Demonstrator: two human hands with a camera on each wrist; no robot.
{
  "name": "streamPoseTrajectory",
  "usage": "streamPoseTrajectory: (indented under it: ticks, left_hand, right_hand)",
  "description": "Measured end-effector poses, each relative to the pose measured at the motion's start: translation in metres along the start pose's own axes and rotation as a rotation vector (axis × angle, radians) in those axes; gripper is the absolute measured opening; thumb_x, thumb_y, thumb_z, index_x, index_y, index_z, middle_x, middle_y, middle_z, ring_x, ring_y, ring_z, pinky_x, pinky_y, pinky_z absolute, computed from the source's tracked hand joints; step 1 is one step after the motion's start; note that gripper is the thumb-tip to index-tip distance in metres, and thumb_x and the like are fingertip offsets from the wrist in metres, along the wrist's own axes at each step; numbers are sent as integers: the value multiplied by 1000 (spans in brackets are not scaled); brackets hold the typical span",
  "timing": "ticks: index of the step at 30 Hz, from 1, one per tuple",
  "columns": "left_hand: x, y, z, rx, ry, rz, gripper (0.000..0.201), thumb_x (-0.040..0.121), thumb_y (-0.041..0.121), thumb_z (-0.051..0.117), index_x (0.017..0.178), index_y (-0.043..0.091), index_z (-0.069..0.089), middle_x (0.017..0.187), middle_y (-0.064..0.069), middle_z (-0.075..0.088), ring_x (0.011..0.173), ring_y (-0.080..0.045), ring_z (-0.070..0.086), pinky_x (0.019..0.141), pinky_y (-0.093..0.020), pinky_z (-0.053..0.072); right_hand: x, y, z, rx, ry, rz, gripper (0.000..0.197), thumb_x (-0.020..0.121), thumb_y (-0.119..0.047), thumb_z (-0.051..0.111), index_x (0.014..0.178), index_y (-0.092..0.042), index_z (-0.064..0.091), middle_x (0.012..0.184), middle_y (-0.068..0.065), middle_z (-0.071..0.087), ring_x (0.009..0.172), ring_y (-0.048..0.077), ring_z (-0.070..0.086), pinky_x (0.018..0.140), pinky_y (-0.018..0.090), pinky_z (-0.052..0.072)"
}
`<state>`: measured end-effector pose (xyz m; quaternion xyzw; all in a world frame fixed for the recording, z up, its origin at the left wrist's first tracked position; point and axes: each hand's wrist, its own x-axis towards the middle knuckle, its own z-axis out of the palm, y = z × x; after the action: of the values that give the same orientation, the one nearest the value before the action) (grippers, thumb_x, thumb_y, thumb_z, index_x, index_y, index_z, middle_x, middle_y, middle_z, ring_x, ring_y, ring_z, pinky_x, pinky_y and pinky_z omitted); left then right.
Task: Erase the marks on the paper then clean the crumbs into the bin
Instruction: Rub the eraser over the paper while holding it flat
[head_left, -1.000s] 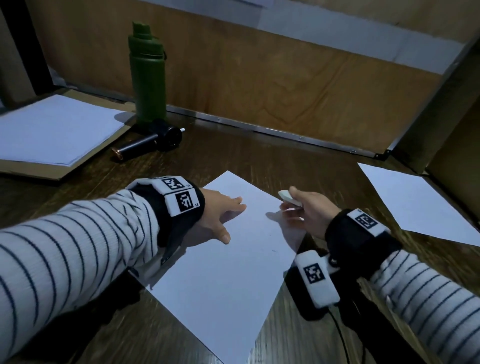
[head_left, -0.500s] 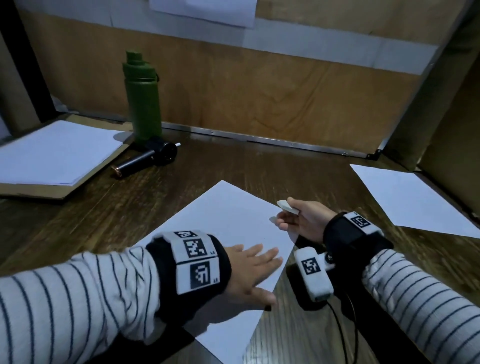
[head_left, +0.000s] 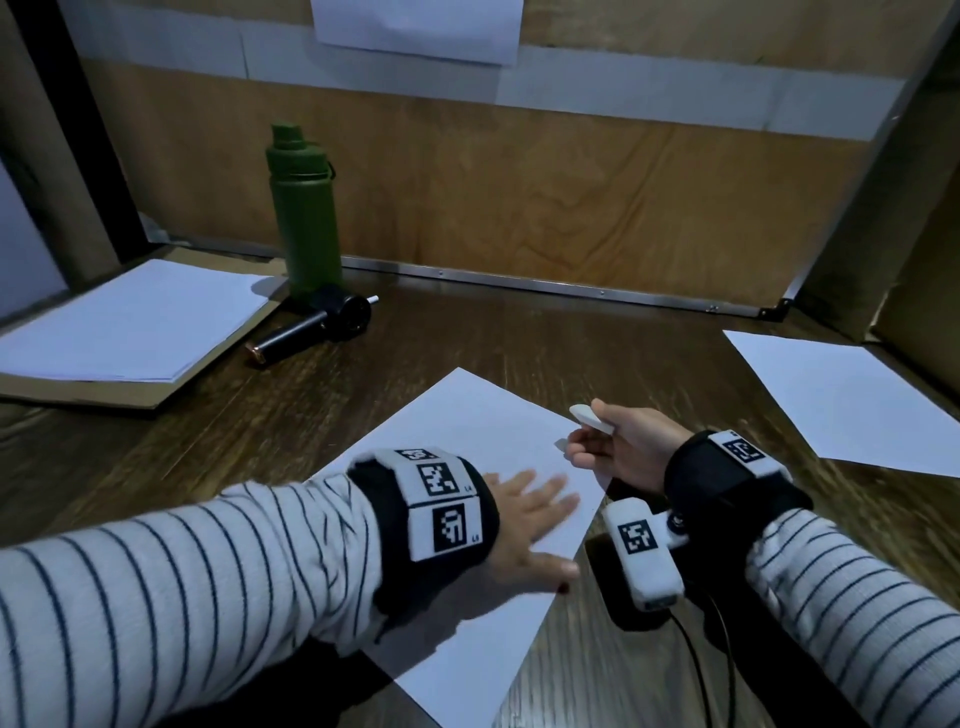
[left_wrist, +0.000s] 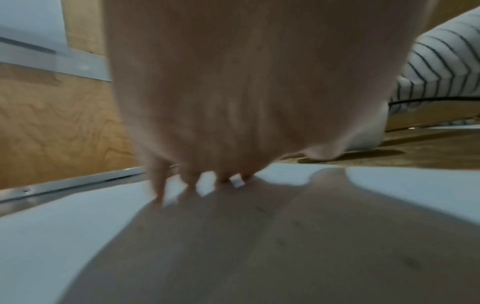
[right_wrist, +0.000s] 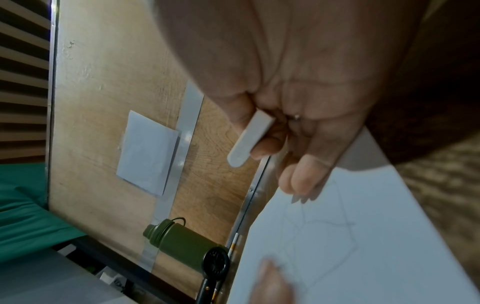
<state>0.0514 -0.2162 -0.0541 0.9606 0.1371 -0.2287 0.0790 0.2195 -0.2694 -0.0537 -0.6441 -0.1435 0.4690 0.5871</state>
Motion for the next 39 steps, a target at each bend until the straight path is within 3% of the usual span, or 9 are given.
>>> streamPoseTrajectory:
  ticks: [4, 6, 12, 18, 22, 27, 29, 35, 39]
  left_hand:
    - [-20, -14, -23, 62, -3, -412, 74, 91, 62, 34, 144, 10, 32, 151, -11, 31, 138, -29, 28, 111, -39, 21]
    - [-15, -18, -33, 83, 38, -458, 83, 87, 69, 32, 148, 14, 21, 156, -10, 20, 143, -30, 18, 114, -43, 15]
    - [18, -17, -24, 100, 7, -79, 72, 96, 56, 21, 150, 22, -12, 158, 1, -16, 147, -25, -9, 116, -45, 0]
    - [-9, -69, -32, 159, 61, -628, 81, 89, 65, 34, 143, 5, 34, 148, -17, 35, 135, -32, 36, 110, -42, 26]
    - [-10, -54, -28, 154, 46, -279, 75, 95, 58, 26, 151, 18, -4, 158, -1, -15, 147, -25, -7, 116, -47, 5]
    - [-32, -13, -6, 141, -87, 172, 65, 98, 49, 17, 149, 23, -16, 156, 3, -24, 146, -21, -14, 117, -44, 0]
    - [-42, -19, 2, 131, -162, 140, 67, 98, 49, 17, 148, 21, -18, 156, 2, -23, 146, -19, -14, 117, -42, -1]
    - [-57, -78, -2, 101, -71, -525, 87, 90, 65, 28, 151, 10, -3, 159, -7, -9, 147, -23, 0, 118, -42, 9]
    - [-50, -57, -8, 108, -21, -182, 71, 96, 56, 20, 150, 21, -11, 156, 2, -23, 146, -22, -11, 118, -45, 3]
  right_hand:
    - [0, -1, 0, -10, 5, 9, 32, 101, -24, 31, 90, 1, 48, 78, 16, 48, 63, 24, 53, 50, 24, 49]
    - [-1, -1, -1, -22, 1, 12, 31, 101, -24, 31, 95, 1, 47, 79, 16, 49, 64, 23, 52, 54, 25, 48]
    - [-3, -1, 2, -50, 20, 19, 33, 101, -25, 32, 88, -5, 54, 80, 15, 49, 65, 22, 53, 53, 22, 49]
    - [-5, -3, 3, -32, 13, 28, 29, 102, -25, 30, 94, 0, 43, 78, 17, 48, 58, 22, 47, 61, 28, 44]
    - [-5, -3, 4, -46, 32, 35, 30, 102, -24, 30, 95, 1, 45, 78, 16, 47, 59, 23, 46, 63, 29, 44]
    - [-3, -4, 10, -101, 87, 25, 28, 100, -22, 35, 88, 0, 47, 75, 13, 45, 59, 23, 46, 59, 29, 43]
    - [-3, -4, 14, -148, 109, 13, 27, 100, -20, 36, 85, 0, 47, 72, 12, 44, 58, 22, 45, 56, 26, 43]
    - [1, -1, 27, -412, 145, -17, 36, 100, -18, 37, 65, -8, 41, 65, 6, 38, 64, 21, 40, 50, 25, 27]
    - [4, -2, 35, -702, 163, 8, 39, 99, -25, 38, 65, -8, 44, 62, 7, 40, 54, 18, 33, 54, 27, 25]
